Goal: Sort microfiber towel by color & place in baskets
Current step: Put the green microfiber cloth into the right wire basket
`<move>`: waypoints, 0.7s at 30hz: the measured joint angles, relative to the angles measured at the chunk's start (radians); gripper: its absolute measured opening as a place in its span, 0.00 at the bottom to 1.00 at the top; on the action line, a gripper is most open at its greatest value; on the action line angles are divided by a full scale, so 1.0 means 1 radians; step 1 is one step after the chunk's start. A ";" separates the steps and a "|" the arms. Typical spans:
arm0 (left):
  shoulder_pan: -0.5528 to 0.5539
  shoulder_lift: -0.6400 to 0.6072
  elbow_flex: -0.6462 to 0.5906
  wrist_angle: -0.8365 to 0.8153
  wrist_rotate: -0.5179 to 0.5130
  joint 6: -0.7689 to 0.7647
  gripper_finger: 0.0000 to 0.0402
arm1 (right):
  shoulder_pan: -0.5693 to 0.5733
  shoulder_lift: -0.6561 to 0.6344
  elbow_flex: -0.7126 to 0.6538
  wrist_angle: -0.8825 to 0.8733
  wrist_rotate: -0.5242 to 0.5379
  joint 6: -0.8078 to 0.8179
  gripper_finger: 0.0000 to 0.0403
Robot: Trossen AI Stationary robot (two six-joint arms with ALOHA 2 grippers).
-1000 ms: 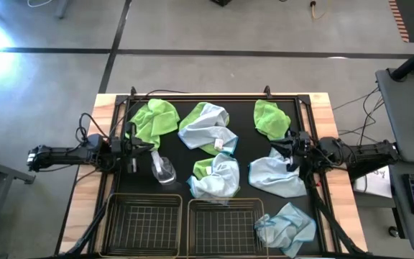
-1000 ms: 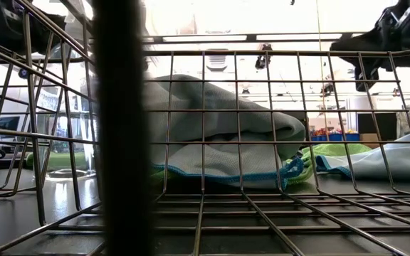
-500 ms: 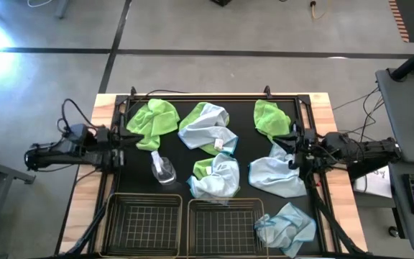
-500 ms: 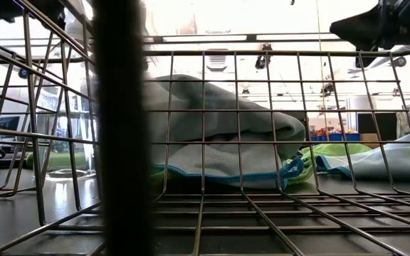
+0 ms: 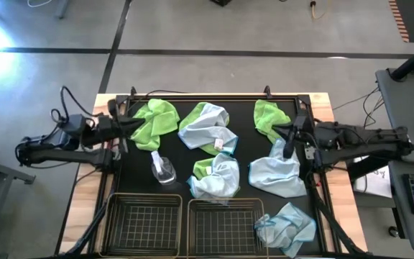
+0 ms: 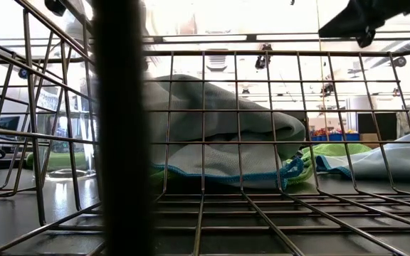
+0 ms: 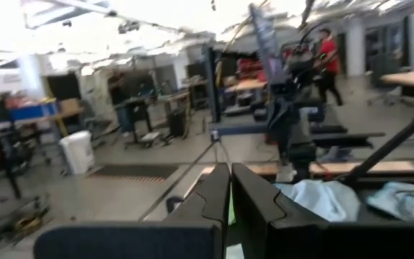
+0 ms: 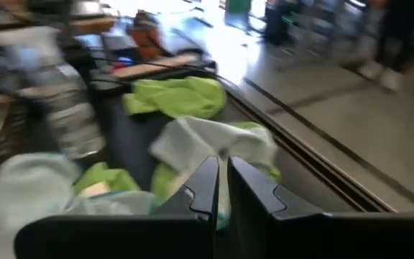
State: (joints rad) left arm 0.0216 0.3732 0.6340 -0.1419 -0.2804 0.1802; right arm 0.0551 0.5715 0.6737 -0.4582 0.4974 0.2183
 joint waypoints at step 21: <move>0.000 0.093 0.190 -0.275 -0.043 -0.123 0.00 | -0.232 0.341 0.242 -0.506 0.026 0.410 0.07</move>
State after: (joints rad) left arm 0.0216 0.4661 0.8241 -0.4165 -0.3237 0.0574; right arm -0.1773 0.9128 0.9158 -0.9638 0.5239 0.6288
